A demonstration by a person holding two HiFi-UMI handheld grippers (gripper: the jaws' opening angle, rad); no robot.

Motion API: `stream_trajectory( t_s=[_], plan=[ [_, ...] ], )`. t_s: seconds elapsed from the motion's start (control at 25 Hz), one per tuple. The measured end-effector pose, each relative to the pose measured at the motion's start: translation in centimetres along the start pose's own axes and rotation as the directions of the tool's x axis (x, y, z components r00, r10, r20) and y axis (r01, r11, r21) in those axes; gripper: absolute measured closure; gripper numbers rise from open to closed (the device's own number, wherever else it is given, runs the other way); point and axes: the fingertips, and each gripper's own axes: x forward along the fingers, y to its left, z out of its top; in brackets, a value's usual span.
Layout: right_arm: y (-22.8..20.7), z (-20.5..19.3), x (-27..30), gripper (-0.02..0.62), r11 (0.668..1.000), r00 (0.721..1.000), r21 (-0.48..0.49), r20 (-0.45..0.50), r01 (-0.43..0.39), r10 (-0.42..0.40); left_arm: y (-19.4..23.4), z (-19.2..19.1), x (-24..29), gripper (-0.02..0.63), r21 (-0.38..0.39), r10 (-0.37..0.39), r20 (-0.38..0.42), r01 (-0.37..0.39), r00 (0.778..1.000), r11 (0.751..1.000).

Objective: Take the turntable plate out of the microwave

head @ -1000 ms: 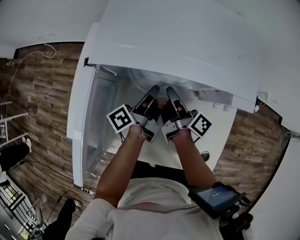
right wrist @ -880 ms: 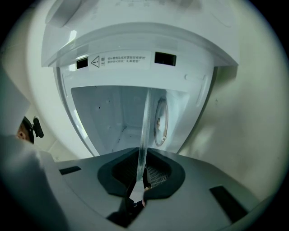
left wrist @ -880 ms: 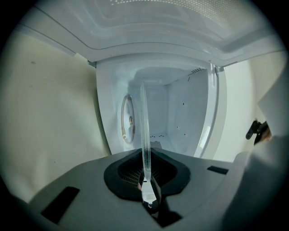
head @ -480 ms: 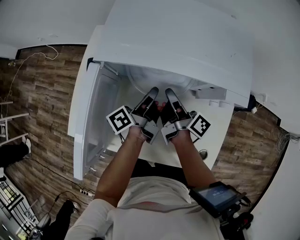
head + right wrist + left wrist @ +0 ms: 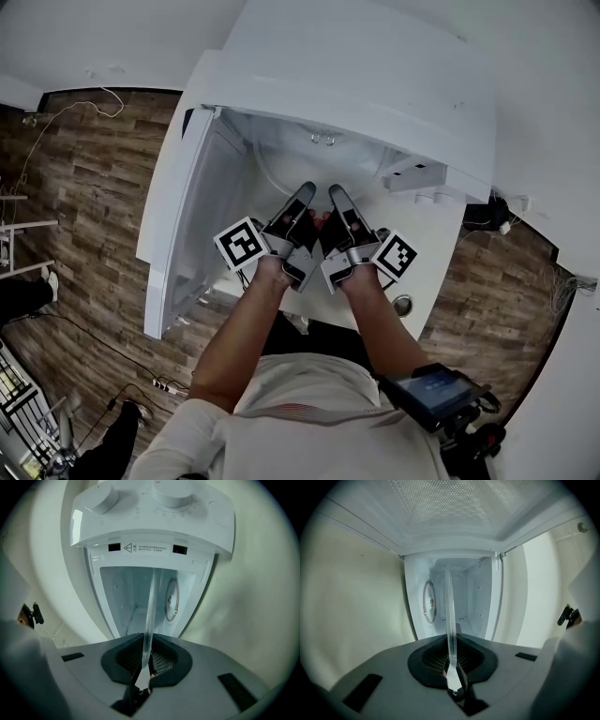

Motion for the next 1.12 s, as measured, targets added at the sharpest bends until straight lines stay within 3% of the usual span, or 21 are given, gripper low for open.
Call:
stream_trajectory(
  t_s=[1.12],
  plan=[
    [4.1, -8.6, -12.2, 0.557, 0.998, 0.998, -0.016, -0.045, -0.055, 0.054, -3.7, -9.1, -12.4, 0.563, 0.030, -0.045, 0.049, 0.044, 0.998, 0.999]
  ],
)
